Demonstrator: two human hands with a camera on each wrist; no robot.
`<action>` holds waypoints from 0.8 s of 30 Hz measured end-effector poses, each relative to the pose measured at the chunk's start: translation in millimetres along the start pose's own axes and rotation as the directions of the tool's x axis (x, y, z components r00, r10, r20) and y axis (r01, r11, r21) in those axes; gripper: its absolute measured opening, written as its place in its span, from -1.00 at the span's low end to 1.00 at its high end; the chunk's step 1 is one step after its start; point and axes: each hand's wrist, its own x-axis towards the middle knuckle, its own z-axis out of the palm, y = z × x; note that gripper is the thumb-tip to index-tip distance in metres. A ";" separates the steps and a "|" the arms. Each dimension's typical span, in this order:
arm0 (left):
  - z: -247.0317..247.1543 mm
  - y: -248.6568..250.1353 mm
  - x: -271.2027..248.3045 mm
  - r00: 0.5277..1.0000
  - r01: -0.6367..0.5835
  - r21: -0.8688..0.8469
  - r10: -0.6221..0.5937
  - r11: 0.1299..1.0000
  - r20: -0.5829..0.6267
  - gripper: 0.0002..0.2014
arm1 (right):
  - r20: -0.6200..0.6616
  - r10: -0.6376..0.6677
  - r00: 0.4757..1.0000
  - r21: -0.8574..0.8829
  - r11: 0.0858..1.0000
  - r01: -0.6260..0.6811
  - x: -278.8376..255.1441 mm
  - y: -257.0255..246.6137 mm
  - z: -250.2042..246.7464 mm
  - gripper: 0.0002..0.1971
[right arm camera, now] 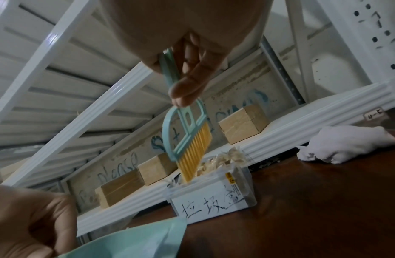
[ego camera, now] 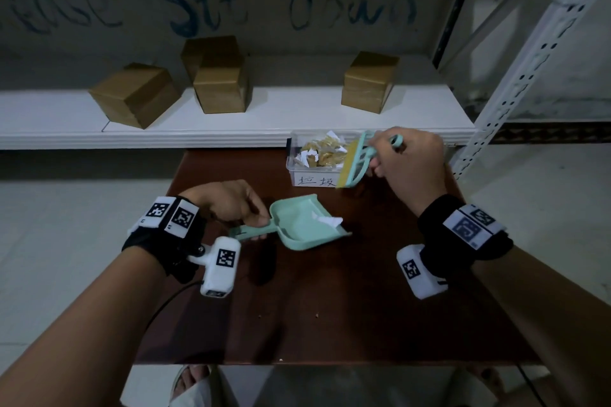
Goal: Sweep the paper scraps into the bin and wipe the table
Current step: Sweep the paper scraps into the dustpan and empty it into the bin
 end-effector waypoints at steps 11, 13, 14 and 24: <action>-7.3 14.9 -2.0 0.964 -0.093 -0.223 0.032 0.970 -0.264 -0.80 | -0.165 0.111 0.980 0.384 0.922 -0.039 7.2 -13.1 -2.5 -0.74; -7.8 17.2 -1.8 0.955 -0.103 -0.218 0.035 0.970 -0.294 -0.83 | -0.172 0.118 0.978 0.375 0.926 -0.046 6.9 -12.7 -1.7 -0.74; -8.7 17.7 -1.9 0.947 -0.110 -0.205 0.041 0.973 -0.318 -0.85 | -0.175 0.123 0.977 0.374 0.926 -0.049 7.0 -12.3 -1.5 -0.74; -9.2 24.6 -1.2 0.836 -0.186 -0.096 0.106 0.978 -0.538 -0.84 | 0.046 0.086 0.995 0.450 0.888 -0.098 1.6 -14.4 5.2 -0.74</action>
